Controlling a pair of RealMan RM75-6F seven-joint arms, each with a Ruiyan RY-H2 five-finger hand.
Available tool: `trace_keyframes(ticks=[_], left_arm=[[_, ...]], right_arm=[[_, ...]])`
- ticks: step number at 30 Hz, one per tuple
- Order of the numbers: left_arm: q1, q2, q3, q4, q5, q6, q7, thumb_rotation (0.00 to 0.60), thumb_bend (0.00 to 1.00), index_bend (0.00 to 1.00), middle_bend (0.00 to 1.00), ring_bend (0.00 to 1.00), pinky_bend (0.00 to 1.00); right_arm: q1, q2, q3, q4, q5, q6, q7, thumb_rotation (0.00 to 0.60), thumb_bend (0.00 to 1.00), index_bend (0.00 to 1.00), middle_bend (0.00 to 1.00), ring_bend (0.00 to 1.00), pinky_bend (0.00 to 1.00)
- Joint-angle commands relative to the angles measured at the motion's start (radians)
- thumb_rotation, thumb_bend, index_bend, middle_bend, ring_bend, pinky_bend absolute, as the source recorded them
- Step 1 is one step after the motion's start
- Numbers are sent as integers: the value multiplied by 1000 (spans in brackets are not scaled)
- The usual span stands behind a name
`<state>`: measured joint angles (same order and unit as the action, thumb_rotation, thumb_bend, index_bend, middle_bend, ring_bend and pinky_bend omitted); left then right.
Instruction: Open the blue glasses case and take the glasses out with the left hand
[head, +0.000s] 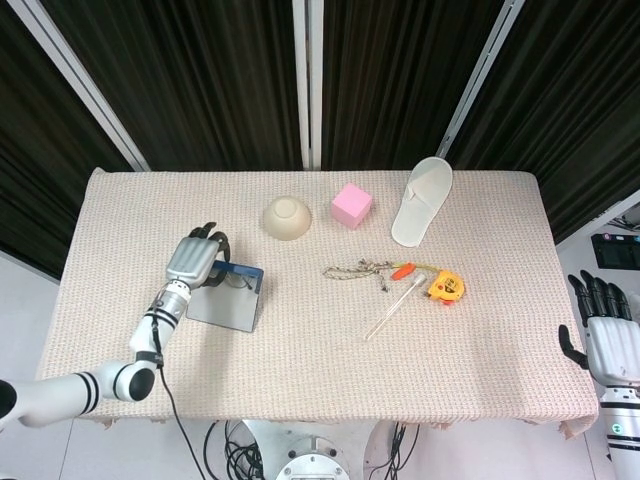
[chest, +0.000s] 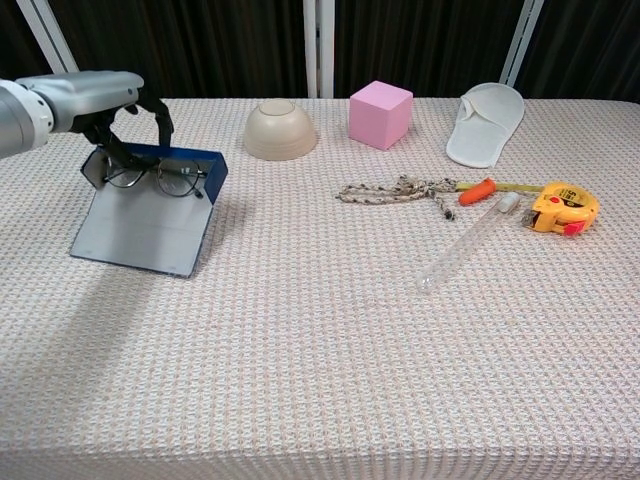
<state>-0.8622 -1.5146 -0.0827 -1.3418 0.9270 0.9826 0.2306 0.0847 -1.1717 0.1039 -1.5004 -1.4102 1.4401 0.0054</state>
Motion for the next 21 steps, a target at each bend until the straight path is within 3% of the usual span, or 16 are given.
trace_keyframes(ticks=[1,12,21], left_arm=[[67,-77,-6,119,178,119,-145,600,415,546,236,51,161],[108,-151,-15,260,312,160,-252,600,415,546,241,51,161],[121,-170,-31,297,341,134,-257,600,415,547,243,51,161]], right_arm=[[1,-1,0,1,1,-2,-1,600,428,0,0,0,3],[1,-1,-1,-2,2,-3,-5,600,428,0,0,0,2],[1,1,-1,-3,6,-8,-5,600,428,0,0,0,2]])
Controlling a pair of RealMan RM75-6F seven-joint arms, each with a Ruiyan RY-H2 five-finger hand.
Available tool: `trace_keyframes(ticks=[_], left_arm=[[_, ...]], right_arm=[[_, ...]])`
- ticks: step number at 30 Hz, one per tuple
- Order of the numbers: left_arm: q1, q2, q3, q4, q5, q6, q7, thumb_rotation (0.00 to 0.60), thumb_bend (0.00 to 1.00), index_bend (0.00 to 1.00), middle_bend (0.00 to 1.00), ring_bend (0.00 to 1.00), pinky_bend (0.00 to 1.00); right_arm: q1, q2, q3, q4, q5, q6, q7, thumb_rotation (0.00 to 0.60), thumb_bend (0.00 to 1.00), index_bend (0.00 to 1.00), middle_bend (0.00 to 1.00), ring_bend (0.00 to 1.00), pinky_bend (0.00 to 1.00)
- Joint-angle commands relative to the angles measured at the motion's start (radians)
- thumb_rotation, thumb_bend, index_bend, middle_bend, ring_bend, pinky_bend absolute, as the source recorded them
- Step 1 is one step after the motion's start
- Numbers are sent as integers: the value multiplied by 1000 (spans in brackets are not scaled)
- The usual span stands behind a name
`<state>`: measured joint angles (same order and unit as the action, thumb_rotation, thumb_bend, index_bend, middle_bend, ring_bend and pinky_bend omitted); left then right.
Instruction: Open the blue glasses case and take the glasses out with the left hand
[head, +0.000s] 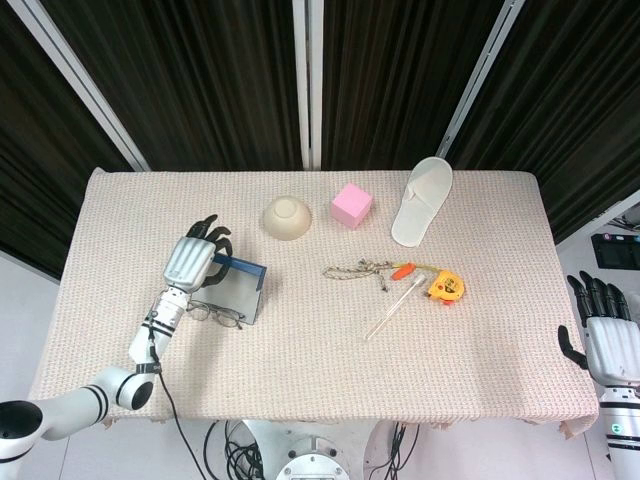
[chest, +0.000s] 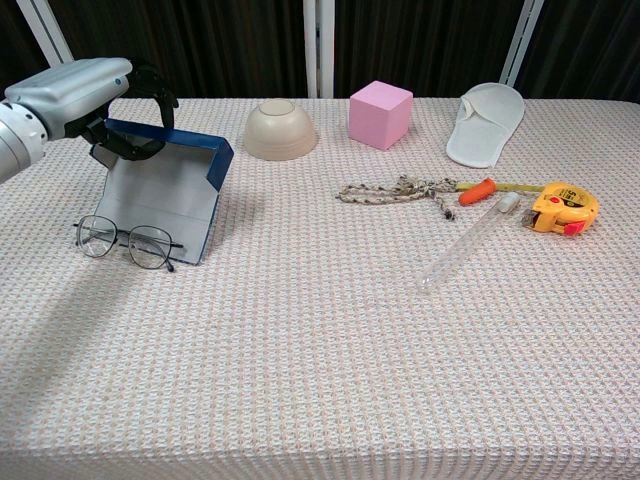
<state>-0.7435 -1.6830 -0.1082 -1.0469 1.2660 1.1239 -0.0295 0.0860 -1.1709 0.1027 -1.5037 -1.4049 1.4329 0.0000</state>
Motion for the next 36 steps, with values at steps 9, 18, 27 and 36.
trace_keyframes(ticks=[9,18,27,36], left_arm=[[6,1,-24,1,-9,-59,45,600,355,216,209,47,152],[15,20,-52,-37,-37,-84,94,600,138,0,151,36,137],[38,136,-63,-219,-66,-111,156,600,205,101,116,0,126],[103,312,24,-504,-89,-98,343,600,236,210,111,0,124]], right_arm=[[0,2,1,-2,2,-1,1,600,428,0,0,0,2],[0,4,1,-6,3,-1,-2,600,428,0,0,0,2],[0,5,1,-7,4,0,-3,600,428,0,0,0,2],[0,5,6,-5,5,4,6,600,428,0,0,0,2]])
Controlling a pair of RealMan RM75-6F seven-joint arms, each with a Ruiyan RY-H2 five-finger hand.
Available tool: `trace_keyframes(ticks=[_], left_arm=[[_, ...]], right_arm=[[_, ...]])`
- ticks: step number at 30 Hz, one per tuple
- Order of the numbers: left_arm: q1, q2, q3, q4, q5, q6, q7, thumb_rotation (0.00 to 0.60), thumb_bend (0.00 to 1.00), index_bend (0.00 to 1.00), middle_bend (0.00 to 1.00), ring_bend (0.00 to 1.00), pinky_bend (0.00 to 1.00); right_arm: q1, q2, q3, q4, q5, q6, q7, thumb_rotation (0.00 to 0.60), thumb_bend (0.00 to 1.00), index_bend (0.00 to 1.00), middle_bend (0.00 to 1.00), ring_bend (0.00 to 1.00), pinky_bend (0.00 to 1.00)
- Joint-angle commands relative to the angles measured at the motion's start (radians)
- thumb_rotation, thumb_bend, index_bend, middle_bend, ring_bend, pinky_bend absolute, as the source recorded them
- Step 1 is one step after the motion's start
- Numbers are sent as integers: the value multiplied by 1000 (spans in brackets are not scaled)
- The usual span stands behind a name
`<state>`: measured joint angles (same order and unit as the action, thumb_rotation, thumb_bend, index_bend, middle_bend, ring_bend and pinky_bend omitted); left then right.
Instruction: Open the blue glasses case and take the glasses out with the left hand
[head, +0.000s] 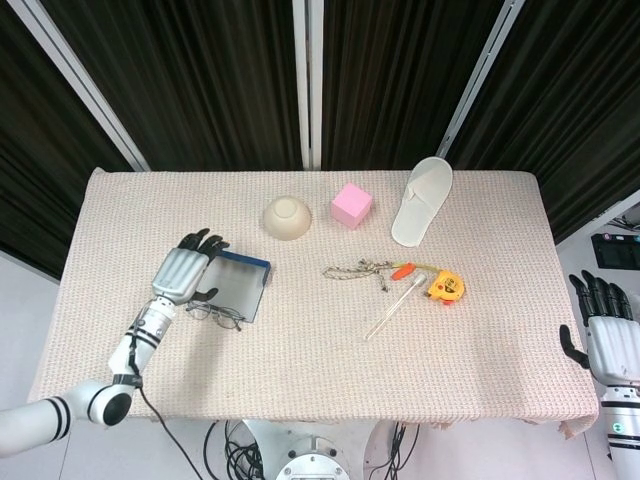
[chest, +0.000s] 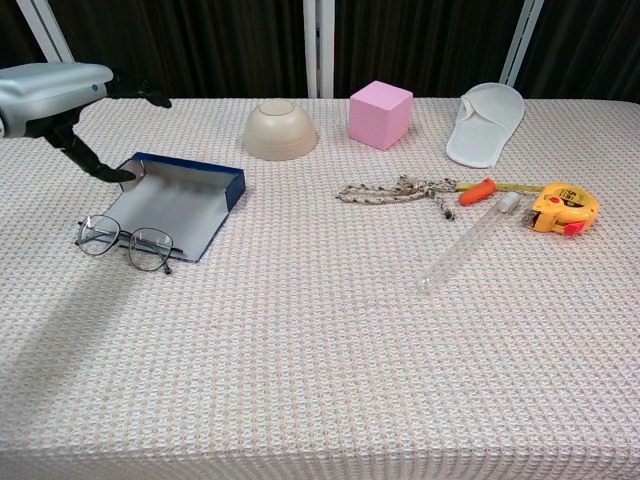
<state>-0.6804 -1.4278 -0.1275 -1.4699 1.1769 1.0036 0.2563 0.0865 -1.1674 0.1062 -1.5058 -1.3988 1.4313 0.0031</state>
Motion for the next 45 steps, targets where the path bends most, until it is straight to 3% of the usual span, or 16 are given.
trace_keyframes(ticks=[1,7,15,39,45], left_arm=[[49,56,52,-85,12,32,54,600,241,213,114,0,125],[90,24,110,-36,97,69,40,600,246,227,122,0,123],[99,-27,129,43,112,19,-17,600,283,266,122,0,120],[93,-132,106,189,163,-19,-108,600,333,420,148,0,120],[94,-142,105,207,173,-20,-117,600,374,511,168,0,120]], right_arm=[[-2,3,4,-6,-4,12,5,600,428,0,0,0,3],[-14,20,13,-23,-16,54,8,600,428,0,0,0,2],[-10,22,17,-37,-11,47,-2,600,428,0,0,0,2],[-7,20,12,-27,0,23,0,600,428,0,0,0,2],[-6,20,10,-28,0,21,-4,600,428,0,0,0,2]])
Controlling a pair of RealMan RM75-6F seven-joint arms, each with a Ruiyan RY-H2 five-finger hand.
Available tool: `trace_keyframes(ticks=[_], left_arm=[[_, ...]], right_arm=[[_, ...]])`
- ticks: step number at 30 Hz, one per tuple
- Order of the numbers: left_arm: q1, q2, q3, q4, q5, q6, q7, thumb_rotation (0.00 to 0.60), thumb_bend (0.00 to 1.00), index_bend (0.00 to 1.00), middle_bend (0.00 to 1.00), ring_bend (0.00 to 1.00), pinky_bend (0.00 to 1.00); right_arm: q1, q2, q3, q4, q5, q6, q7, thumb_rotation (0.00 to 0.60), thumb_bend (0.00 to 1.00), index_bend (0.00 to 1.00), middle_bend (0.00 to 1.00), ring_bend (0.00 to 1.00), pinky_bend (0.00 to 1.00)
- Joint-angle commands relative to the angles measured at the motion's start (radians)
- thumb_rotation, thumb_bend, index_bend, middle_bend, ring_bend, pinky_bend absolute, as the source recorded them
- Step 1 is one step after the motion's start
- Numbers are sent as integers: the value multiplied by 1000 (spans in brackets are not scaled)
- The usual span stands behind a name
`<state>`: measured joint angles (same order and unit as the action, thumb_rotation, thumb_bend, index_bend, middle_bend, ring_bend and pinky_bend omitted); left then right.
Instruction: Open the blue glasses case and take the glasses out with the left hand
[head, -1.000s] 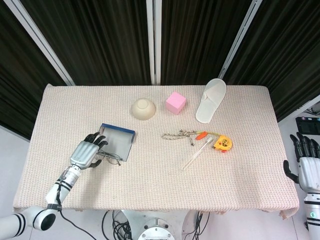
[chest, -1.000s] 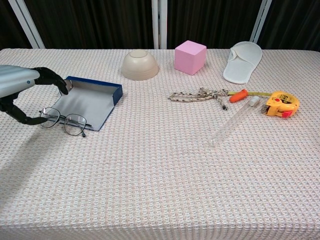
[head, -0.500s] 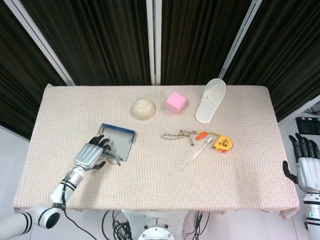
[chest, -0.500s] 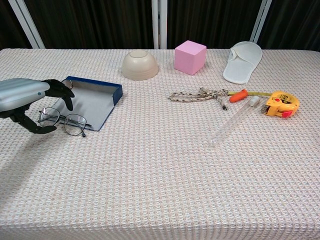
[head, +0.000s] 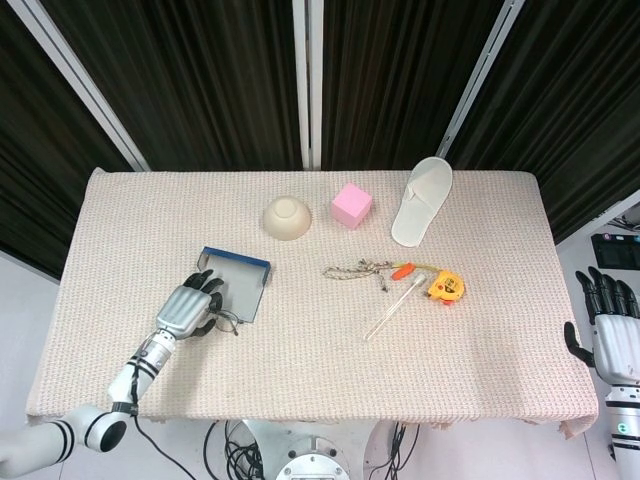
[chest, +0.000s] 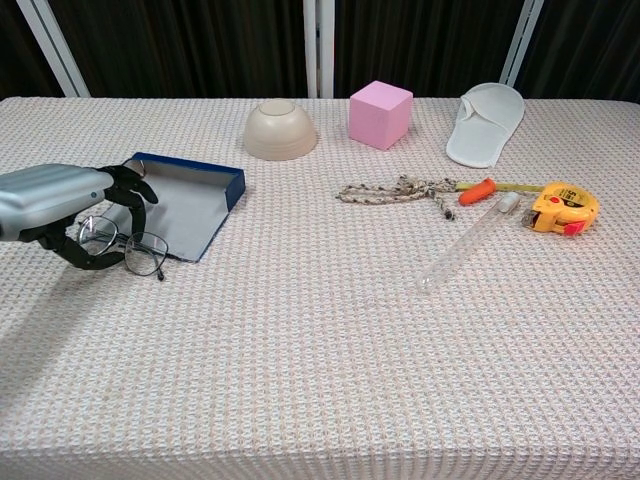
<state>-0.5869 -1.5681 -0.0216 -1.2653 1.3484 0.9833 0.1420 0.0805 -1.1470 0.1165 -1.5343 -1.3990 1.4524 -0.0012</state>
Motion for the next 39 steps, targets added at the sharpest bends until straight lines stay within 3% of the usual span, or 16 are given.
trace_keyframes(ticks=[1,16,26,33,39], left_arm=[[1,-3,-1,4,2,1,-3,600,378,523,174,0,120],[14,-19,-7,28,38,35,-45,600,416,724,233,0,122],[51,59,-12,-96,80,142,1,600,429,766,248,0,122],[94,118,23,-201,87,173,60,600,430,768,251,0,122],[129,109,64,-210,111,187,64,600,430,766,253,0,122]], right_arm=[[0,0,0,1,1,-1,-1,600,428,0,0,0,2],[3,-2,-2,1,10,-14,-5,600,429,0,0,0,2],[1,-1,-3,3,9,-12,-2,600,428,0,0,0,2],[1,-4,-5,2,4,-9,-3,600,428,0,0,0,2],[2,-5,-7,-1,0,-9,-10,600,428,0,0,0,2]])
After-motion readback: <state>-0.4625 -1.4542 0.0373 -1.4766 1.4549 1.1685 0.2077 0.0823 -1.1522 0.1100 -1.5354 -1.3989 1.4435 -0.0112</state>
